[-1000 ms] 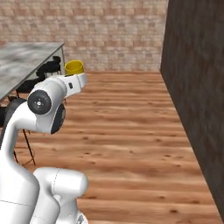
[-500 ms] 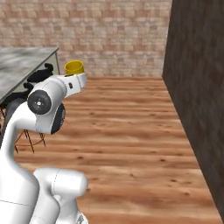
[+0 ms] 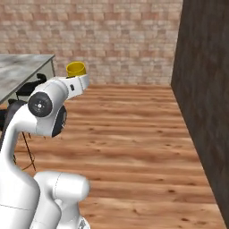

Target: Open the cabinet directly in front. Then move the wine and the mug to the dining counter with the candle on it.

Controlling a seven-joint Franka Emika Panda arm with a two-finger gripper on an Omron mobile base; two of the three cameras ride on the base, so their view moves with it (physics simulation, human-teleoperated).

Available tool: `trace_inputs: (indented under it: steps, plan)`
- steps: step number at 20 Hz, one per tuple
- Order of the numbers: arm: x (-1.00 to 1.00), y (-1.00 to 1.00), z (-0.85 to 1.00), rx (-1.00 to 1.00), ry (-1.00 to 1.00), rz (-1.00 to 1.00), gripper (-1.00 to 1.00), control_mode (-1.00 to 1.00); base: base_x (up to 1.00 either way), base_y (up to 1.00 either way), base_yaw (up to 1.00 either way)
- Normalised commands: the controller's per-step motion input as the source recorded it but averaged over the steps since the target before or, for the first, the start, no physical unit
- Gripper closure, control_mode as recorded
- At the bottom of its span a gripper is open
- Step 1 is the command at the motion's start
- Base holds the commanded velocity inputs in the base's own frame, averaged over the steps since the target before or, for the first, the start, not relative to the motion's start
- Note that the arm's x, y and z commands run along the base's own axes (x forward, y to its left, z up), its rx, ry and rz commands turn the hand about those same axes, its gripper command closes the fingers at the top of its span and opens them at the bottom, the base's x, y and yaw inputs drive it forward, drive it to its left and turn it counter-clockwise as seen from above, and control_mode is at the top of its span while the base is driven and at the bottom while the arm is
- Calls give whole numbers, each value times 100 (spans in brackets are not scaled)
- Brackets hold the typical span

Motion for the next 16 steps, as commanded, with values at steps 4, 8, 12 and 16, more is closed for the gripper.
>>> trace_inputs:
  steps: [4, 8, 12, 16]
  plan:
    - [0, 0, 0, 0, 0, 0, 100, 100, 100, -41, 25]
    - [0, 0, 0, 0, 0, 0, 100, 100, 93, -33, 59]
    - [0, 0, 0, 0, 0, 0, 100, 100, 56, -13, 77]
    - [0, 0, 0, 0, 0, 0, 100, 100, 29, -15, 79]
